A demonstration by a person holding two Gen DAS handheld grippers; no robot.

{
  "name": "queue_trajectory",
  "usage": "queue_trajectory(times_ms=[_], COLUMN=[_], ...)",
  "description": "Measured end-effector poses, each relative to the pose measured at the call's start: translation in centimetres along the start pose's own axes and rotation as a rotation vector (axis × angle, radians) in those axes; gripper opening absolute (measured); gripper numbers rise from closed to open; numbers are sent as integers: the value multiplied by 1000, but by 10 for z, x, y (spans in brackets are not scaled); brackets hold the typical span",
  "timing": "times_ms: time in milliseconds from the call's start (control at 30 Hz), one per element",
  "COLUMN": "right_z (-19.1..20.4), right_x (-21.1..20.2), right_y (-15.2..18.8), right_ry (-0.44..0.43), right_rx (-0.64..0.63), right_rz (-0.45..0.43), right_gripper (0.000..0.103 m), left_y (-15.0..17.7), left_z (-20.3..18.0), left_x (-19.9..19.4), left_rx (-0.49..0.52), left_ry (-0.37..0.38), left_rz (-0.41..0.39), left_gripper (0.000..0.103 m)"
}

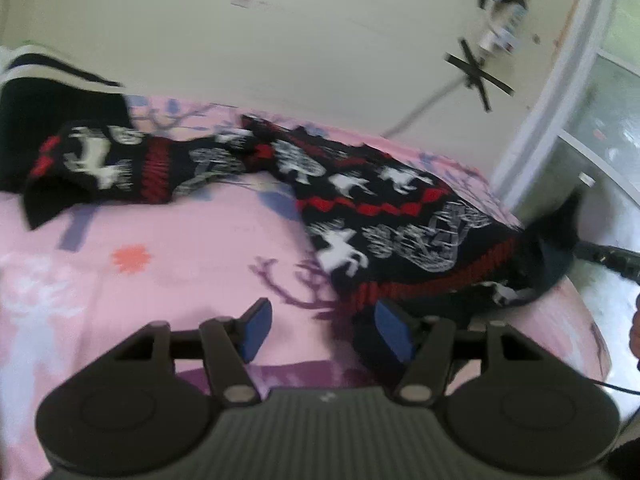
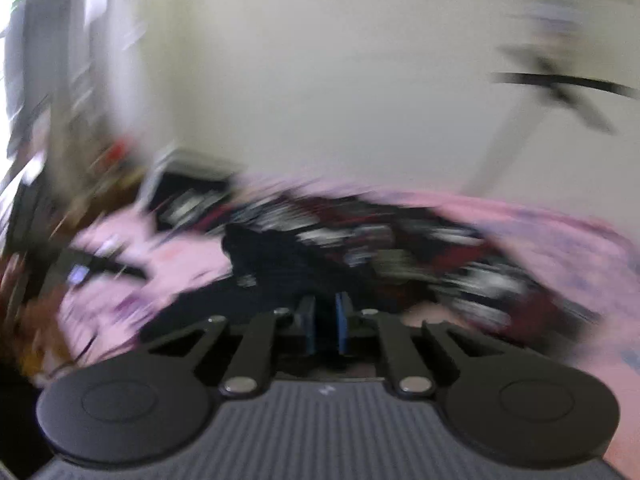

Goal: Fold small clothes

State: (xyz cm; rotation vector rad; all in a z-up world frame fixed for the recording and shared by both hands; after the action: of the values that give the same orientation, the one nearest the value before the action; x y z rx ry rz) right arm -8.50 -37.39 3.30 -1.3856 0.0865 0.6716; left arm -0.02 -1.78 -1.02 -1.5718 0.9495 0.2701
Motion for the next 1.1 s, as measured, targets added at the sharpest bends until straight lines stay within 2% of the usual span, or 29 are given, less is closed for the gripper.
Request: queue_trajectory(times_ms=[33,100,167,200,233,267,300,333,467,533,567,600,633,700,767,800,833,900,1000,1100], right_z=[-19,-53,-71,-72,-69,-65,-60,-55,-28,-18,-14,-14,-16,-23,-27,-29,-28,-20,1,29], right_x=[-19,-52,-75,-80,-81,-78,-72,-63,-5,22,35,49,66,91,108,108,101,74,9,-45], right_y=[5,18,29,34,39,42,43,43,35,26,21,17,14,14,20,20,13,-10,-51,-64], right_ry=[65,228,269,245,217,212,206,188,89,36,21,13,9,-4,-47,-49,-44,-83,-214,-327], right_rx=[46,133,225,261,279,277,258,235,140,85,69,63,65,75,121,150,153,126,128,62], right_rz=[-27,-68,-129,-144,-149,-146,-141,-132,-50,-24,-7,13,39,95,170,182,159,57,-136,-253], right_gripper=[0,2,4,14,40,51,70,71,71,71,72,72,72,70,31,6,6,5,5,5], left_y=[1,2,5,6,8,10,13,15,24,28,31,33,34,33,25,17,5,-20,-44,-39], left_z=[-7,-19,-32,-36,-41,-45,-49,-52,-55,-54,-54,-54,-53,-56,-56,-55,-53,-51,-56,-67], left_x=[4,14,19,21,22,22,22,22,23,24,24,25,26,24,17,9,-4,-40,-96,-129], left_rx=[14,47,81,101,121,138,154,170,183,179,177,176,176,190,225,243,269,331,439,557], left_ry=[11,27,38,44,44,39,29,19,-4,-21,-28,-25,-14,-4,-44,-74,-105,-159,-230,-242], left_rz=[8,28,40,46,49,49,48,48,64,76,80,89,98,90,60,30,-16,-119,-252,-289], left_gripper=[62,75,77,78,79,81,83,83,83,78,70,56,48,20,18,17,17,17,17,17])
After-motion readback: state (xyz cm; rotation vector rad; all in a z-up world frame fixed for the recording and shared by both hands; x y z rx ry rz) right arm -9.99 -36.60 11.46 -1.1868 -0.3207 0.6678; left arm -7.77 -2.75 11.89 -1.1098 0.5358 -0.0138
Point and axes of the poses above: each gripper's, at about its wrist camera, not at the fingertips, and x roughly the way its jaws point, z to its left, y to its underside, the point moved 8 cm from there along x, roughly the way its jaws point, and after that the axes turned 6 degrees about -y, right-handed, at the moved point
